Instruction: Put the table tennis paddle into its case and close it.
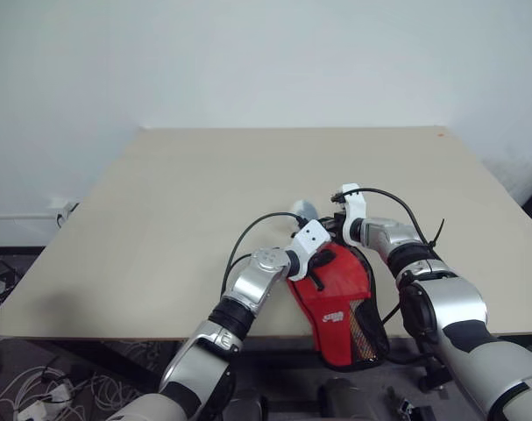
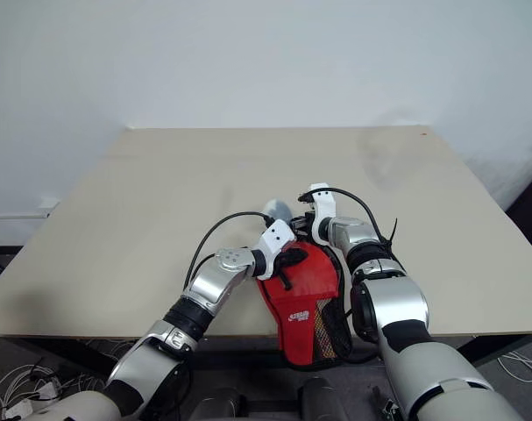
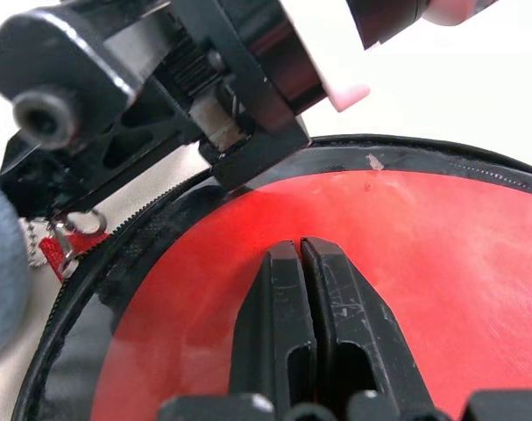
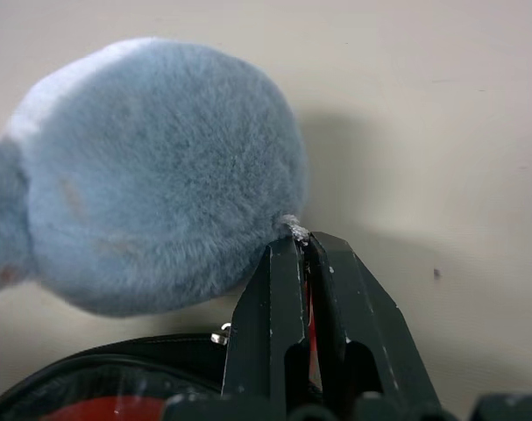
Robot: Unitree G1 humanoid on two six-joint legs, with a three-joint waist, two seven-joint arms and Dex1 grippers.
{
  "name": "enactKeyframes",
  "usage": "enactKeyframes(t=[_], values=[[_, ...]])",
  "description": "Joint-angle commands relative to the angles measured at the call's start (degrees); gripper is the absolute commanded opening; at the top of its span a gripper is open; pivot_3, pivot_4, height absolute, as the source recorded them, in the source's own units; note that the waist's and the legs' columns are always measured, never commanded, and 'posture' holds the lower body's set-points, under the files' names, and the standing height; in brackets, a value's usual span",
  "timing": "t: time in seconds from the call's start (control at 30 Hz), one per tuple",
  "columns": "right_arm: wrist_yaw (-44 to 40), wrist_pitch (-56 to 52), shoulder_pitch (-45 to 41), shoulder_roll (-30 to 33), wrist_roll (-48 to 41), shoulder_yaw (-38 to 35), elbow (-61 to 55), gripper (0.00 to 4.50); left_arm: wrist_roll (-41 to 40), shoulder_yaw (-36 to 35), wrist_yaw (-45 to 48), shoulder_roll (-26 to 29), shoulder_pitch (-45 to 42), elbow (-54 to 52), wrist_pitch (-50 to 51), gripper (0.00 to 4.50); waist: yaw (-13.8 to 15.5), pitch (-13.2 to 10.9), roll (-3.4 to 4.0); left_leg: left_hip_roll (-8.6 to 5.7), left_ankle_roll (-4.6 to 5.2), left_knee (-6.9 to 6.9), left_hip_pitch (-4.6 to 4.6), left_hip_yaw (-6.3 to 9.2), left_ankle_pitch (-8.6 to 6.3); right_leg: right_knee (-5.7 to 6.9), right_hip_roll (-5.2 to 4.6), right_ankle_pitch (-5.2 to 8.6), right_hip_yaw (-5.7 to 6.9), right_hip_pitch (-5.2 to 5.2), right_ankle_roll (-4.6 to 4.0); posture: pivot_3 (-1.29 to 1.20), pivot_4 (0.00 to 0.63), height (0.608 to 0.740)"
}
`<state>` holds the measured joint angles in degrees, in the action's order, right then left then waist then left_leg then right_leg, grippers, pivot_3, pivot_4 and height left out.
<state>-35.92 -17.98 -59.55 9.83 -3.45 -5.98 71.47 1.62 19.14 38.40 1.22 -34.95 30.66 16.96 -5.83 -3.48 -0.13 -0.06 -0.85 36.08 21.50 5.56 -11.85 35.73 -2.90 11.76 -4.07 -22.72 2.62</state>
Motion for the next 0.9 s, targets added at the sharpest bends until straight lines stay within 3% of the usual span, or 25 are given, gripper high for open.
enactKeyframes(t=[0.03,0.47,0.9], values=[[3.15,1.6,-1.26,4.26,-1.05,-2.17,-2.69,0.06,1.61,1.33,0.07,0.55,1.62,4.45,2.0,0.0,0.0,0.0,0.0,0.0,0.0,0.0,0.0,0.0,0.0,0.0,0.0,0.0,0.0,0.0,0.0,0.0,0.0,0.74],[1.49,0.82,0.9,9.4,-1.94,-2.02,-5.68,0.06,1.68,1.38,0.12,0.34,1.19,5.21,1.52,0.0,0.07,0.0,0.0,-0.07,0.01,0.11,0.01,0.01,0.0,-0.03,-0.03,0.0,-0.02,0.09,0.0,0.0,0.0,0.74],[0.1,-3.52,7.35,13.04,-2.91,-1.75,-16.04,0.06,1.65,1.34,0.23,0.3,0.77,5.64,1.4,0.0,1.59,-0.01,0.03,-0.25,0.06,0.4,0.1,0.07,-0.02,-0.04,-0.11,0.04,-0.07,0.19,0.04,0.0,0.0,0.74]])
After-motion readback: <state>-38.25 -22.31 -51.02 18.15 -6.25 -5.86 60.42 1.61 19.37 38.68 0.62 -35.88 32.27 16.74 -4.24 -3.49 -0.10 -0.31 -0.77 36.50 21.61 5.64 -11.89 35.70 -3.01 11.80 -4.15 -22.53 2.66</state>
